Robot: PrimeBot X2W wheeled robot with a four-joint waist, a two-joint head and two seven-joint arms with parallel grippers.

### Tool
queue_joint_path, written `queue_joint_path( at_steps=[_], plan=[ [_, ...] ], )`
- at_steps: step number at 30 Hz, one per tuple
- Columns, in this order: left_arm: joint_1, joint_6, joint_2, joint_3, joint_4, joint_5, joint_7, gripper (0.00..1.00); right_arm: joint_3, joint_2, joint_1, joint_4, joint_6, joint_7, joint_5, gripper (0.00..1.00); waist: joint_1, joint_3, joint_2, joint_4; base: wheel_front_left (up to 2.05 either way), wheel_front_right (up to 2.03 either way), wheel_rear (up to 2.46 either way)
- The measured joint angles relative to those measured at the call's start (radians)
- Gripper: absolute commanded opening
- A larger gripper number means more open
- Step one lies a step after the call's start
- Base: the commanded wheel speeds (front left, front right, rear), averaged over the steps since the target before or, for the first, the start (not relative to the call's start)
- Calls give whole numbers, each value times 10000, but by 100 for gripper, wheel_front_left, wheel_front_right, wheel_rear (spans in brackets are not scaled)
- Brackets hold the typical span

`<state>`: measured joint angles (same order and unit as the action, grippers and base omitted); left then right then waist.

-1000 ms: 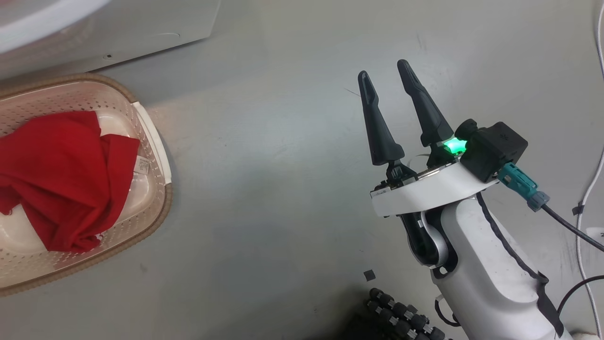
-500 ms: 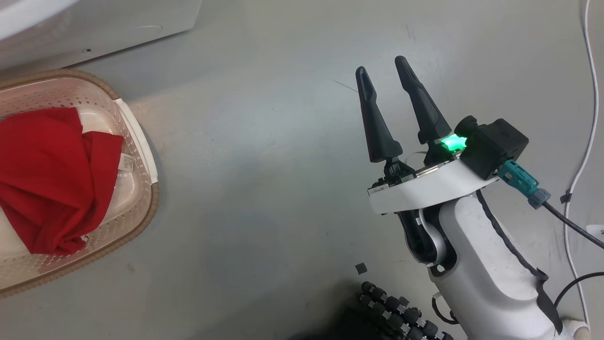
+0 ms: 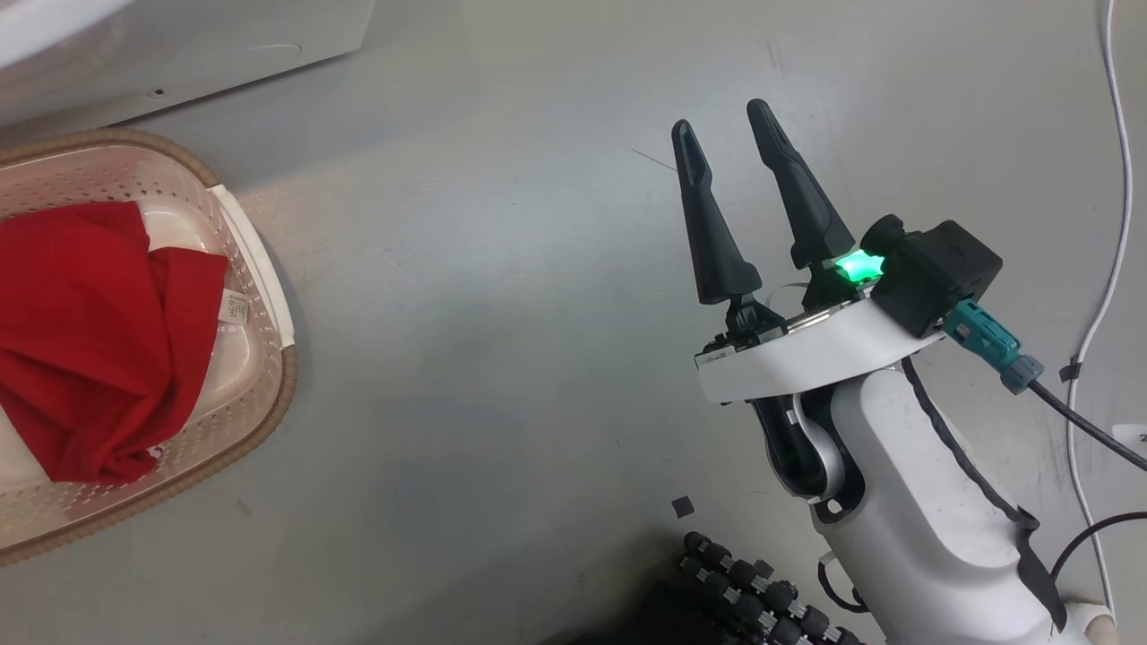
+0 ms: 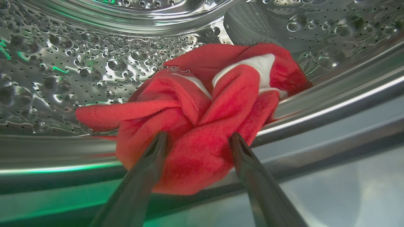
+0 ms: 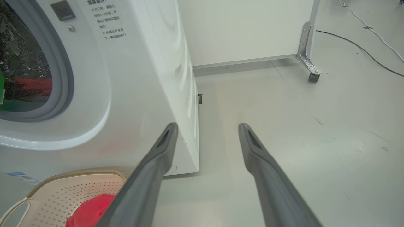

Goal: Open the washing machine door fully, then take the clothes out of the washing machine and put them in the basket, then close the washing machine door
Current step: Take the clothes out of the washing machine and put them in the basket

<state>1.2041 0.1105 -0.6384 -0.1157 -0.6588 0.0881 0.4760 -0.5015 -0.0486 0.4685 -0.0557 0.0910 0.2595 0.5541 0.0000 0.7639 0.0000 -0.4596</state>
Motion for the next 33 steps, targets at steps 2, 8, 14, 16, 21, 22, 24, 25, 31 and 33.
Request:
queue_joint_path(
  at_steps=[2, 8, 14, 16, 21, 22, 24, 25, 31, 33],
  plan=[
    [58, 0, 12, -12, -27, 0, 82, 0, -2, 0, 16, 0, 10, 0, 0, 100, 0, 3, 0, 2, 0, 0, 0],
    [149, 4, 6, -169, 0, -2, 63, 0, -2, 0, 109, 0, 38, 0, 0, 100, 0, 12, 0, 18, 0, 0, 0],
    [173, 92, -8, -686, 165, -77, -119, 0, 0, 0, 151, -2, 86, 0, 4, 100, 0, -13, 0, 76, 0, 0, 0],
    [174, 92, -10, -832, 178, -117, -123, 0, 0, 0, 154, -6, 86, 0, 4, 100, 0, -26, 0, 92, 0, 0, 0],
    [198, 96, -15, -1104, 209, -180, -199, 0, 12, 0, 160, -8, 88, 0, 4, 100, 0, -64, 0, 125, 0, 0, 0],
    [202, 96, -15, -1139, 207, -180, -211, 0, 13, 0, 161, -13, 88, 0, 4, 100, 0, -77, 0, 131, 0, 0, 0],
    [201, 96, -4, -1175, 196, -178, -345, 0, 33, 0, 161, -63, 88, 0, 4, 100, 0, -125, 0, 145, 0, 0, 0],
    [201, 96, 12, -1187, 199, -176, -378, 0, 42, 0, 161, -81, 90, 0, 4, 100, 0, -157, 0, 157, 0, 0, 0],
    [185, 98, 378, -1141, 213, 146, -748, 0, 111, -2, 160, -222, 96, 0, -35, 100, 0, -379, 0, 268, 0, 0, 0],
    [144, 98, 577, -1020, 226, 357, -953, 0, 157, -2, 160, -284, 96, 0, -111, 100, 0, -471, 0, 326, 0, 0, 0]
  ],
)
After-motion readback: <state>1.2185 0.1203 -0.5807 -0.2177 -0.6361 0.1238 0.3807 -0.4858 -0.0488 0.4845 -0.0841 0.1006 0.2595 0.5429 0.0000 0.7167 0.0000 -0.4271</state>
